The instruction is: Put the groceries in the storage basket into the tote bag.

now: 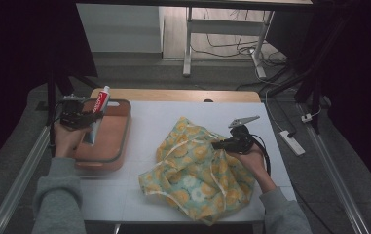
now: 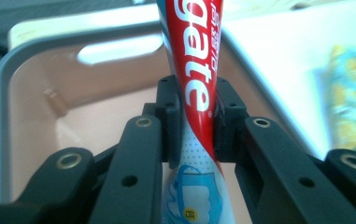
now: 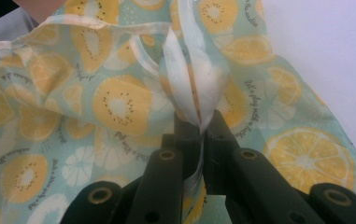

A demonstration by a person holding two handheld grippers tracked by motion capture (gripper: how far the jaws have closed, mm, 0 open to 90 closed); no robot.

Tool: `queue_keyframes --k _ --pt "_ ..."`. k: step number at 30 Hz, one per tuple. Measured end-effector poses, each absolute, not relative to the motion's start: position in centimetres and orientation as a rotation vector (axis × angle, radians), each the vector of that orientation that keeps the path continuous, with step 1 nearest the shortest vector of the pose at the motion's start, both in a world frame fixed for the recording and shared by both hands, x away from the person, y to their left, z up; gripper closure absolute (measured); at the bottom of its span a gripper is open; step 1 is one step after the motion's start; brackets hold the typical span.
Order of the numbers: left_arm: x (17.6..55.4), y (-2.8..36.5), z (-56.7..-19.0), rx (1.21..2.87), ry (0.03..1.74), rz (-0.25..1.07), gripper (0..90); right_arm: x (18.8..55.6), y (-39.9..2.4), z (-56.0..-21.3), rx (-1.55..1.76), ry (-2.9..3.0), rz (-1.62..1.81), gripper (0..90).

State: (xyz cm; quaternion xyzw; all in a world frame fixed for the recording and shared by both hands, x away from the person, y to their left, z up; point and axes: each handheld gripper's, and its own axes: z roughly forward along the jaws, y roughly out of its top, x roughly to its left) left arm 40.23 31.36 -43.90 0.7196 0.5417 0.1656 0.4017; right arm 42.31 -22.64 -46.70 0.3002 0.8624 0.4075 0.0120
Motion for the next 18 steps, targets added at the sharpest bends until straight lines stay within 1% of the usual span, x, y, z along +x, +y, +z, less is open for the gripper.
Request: queue_keyframes --k 11,15,18 --pt "39.0 30.9 -42.0 1.743 1.244 0.396 76.3 42.4 -22.6 -46.8 0.939 2.688 1.271 85.5" --pt "38.6 30.4 -41.2 1.727 1.188 0.375 76.3 42.4 -22.6 -46.8 0.938 2.691 1.267 85.5" --pt "38.4 30.0 -40.8 1.719 1.142 0.334 76.3 42.3 -22.6 -46.8 0.938 2.691 1.268 85.5"
